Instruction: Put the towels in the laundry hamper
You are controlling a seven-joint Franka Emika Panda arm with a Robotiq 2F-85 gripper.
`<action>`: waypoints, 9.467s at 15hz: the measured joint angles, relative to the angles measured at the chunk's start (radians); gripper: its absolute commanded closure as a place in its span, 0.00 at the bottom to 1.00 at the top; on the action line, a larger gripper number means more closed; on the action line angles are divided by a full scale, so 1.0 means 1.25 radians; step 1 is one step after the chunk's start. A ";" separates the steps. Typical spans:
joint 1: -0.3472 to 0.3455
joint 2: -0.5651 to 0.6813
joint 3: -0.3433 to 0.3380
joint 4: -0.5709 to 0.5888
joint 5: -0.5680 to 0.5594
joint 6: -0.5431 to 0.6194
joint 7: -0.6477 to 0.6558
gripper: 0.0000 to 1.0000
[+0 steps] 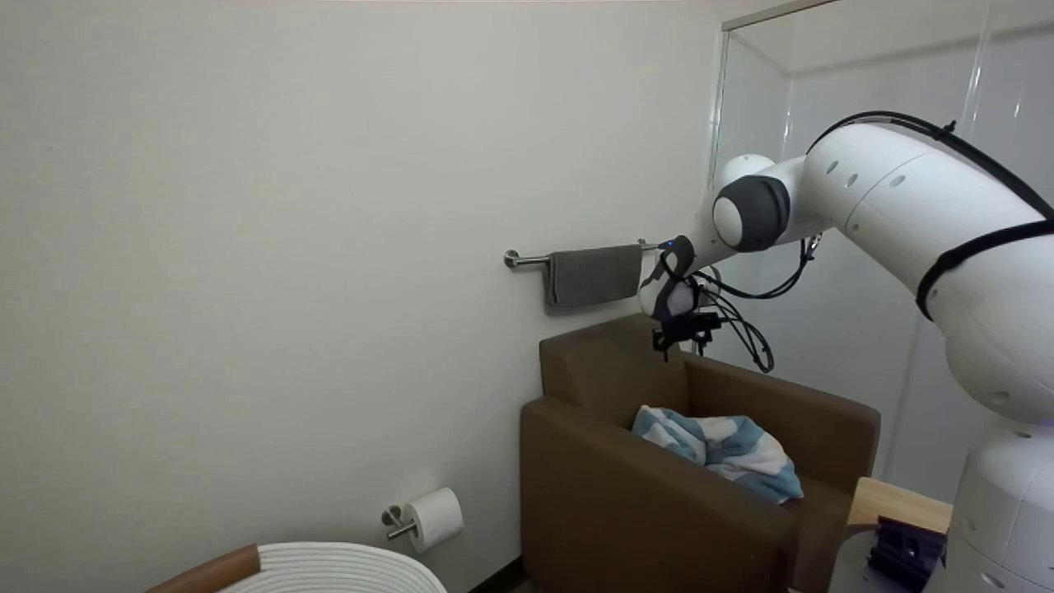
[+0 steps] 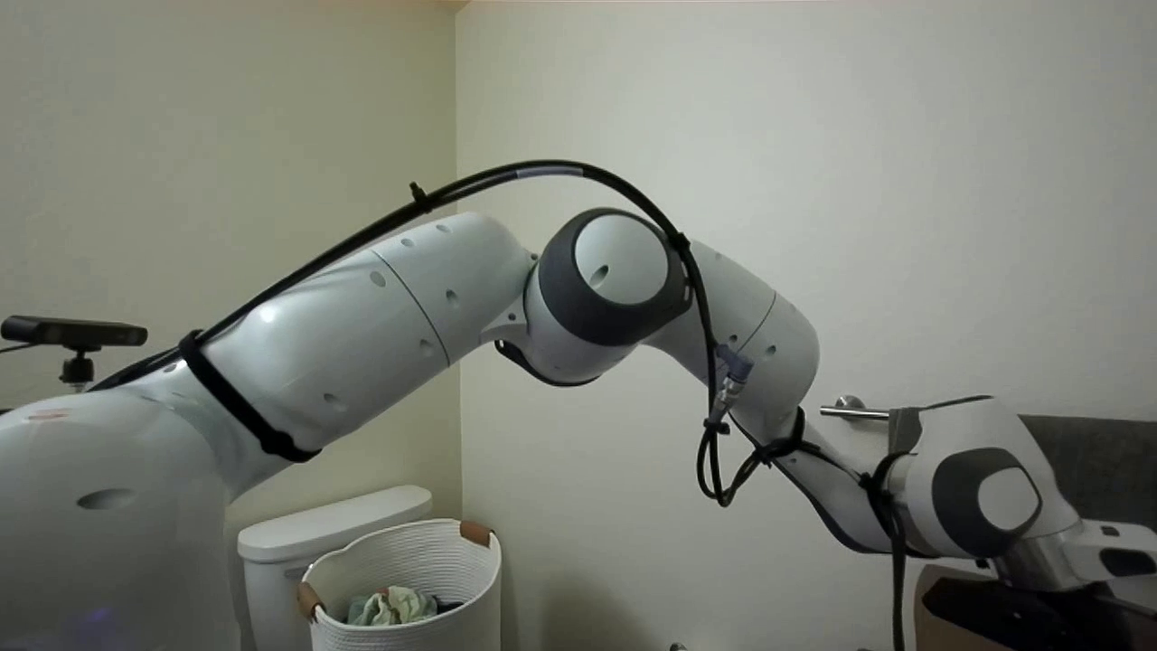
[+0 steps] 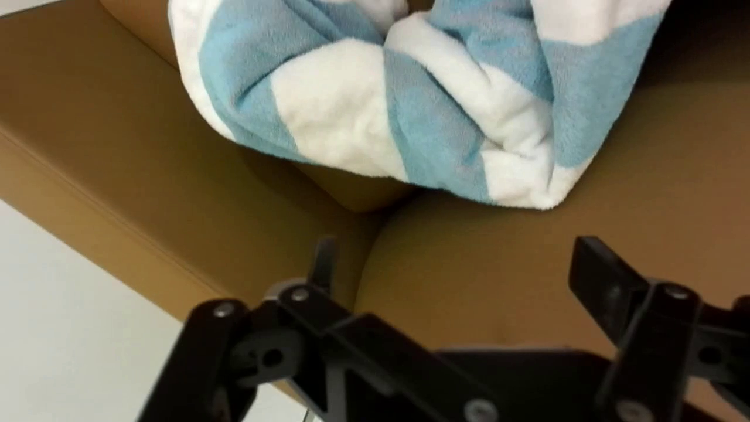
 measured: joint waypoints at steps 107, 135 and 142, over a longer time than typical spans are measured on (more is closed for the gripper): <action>-0.077 0.397 0.138 0.358 0.082 -0.345 0.002 0.88; -0.039 0.405 0.014 0.507 -0.032 -0.166 0.311 0.00; -0.059 0.405 -0.104 0.491 -0.128 -0.178 0.564 0.00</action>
